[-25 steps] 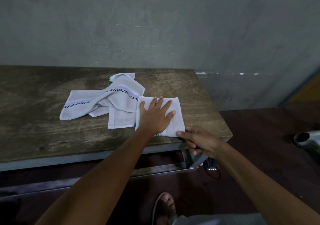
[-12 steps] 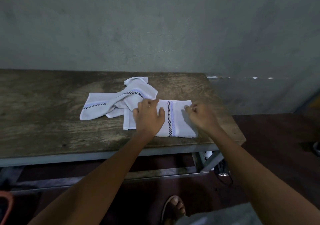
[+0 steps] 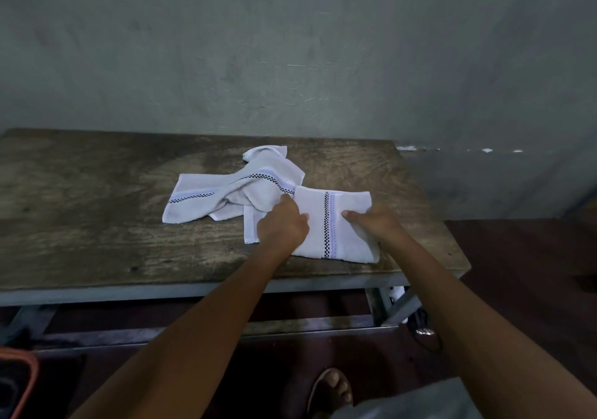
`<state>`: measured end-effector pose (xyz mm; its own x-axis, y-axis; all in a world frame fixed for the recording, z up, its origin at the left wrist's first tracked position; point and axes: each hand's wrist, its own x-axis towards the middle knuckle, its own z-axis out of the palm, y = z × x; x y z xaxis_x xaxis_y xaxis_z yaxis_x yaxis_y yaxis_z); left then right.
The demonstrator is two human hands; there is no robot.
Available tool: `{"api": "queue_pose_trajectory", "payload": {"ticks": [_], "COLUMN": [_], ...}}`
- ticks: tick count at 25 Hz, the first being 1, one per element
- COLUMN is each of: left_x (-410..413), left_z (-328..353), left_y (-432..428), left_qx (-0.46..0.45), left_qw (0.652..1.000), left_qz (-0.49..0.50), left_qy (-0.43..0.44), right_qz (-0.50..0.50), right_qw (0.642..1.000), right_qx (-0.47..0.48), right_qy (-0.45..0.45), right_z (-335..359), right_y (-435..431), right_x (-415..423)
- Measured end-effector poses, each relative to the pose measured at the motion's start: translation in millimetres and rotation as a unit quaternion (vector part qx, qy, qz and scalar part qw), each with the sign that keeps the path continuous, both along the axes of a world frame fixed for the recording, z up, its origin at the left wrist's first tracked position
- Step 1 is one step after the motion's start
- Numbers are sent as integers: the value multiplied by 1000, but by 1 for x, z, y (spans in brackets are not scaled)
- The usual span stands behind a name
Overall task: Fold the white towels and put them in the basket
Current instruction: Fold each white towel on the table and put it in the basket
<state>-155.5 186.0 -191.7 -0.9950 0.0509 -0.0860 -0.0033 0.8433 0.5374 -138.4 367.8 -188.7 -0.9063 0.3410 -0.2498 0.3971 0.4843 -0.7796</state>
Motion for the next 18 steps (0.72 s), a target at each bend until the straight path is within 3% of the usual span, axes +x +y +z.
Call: {"api": "queue_pose_trajectory", "payload": {"ticks": [5, 7, 12, 16, 18], "left_x": [8, 13, 26, 27, 25], "left_z": [3, 1, -7, -1, 5], "left_y": [6, 8, 13, 24, 29], "left_qx": [-11, 11, 152, 182, 262], "left_qw": [999, 997, 988, 983, 965], "left_qz": [23, 24, 24, 10, 10], "left_qy": [42, 70, 28, -4, -30], "right_qz": [-47, -56, -39, 3, 22], "right_qw": [986, 983, 972, 969, 968], "right_qx": [-155, -163, -179, -190, -198], "right_qy": [27, 58, 144, 155, 153], "right_z": [17, 27, 50, 63, 69], "right_y": [-9, -12, -11, -8, -5], "right_x": [10, 13, 20, 21, 21]}}
